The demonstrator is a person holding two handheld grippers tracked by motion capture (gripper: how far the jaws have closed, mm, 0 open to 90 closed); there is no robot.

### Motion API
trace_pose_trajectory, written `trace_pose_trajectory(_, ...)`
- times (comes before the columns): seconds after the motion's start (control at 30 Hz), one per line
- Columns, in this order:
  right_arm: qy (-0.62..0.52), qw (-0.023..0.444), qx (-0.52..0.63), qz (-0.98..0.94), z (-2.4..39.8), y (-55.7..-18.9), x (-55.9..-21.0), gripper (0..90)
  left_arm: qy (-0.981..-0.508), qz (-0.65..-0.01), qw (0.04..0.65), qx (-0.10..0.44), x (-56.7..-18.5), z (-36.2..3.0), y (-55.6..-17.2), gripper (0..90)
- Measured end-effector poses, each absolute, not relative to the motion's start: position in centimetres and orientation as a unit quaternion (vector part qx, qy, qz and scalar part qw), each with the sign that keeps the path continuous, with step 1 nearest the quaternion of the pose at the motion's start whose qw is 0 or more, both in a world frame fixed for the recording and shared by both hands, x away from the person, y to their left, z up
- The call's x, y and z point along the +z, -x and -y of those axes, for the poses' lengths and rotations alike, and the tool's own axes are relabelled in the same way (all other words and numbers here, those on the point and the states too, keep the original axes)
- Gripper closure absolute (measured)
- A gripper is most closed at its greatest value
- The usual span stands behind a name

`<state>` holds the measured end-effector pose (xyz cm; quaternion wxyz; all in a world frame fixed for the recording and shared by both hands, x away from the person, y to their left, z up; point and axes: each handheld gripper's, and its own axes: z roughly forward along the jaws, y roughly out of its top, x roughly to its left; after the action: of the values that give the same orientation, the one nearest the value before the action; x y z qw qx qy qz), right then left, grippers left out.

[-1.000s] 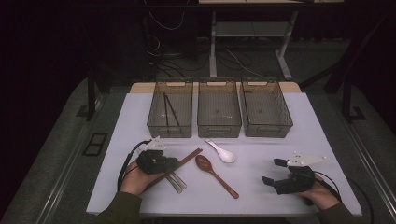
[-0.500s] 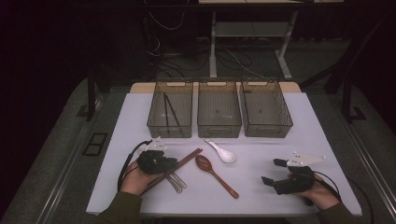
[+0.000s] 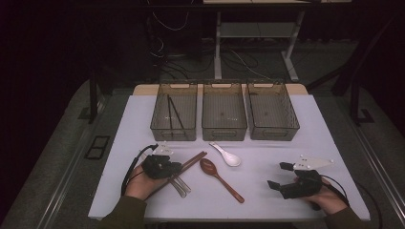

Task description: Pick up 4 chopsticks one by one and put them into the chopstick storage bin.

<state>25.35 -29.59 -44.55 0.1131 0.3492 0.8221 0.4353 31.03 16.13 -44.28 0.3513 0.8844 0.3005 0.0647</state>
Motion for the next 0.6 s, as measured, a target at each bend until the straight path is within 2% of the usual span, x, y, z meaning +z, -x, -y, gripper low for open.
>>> trace_pose_trajectory(0.6, -0.347, 0.114, 0.437, -0.822, 29.59, -25.33, -44.53, 13.9, -0.881, -0.304, 0.357, 0.067, -44.06, -16.37, -30.99, 82.5)
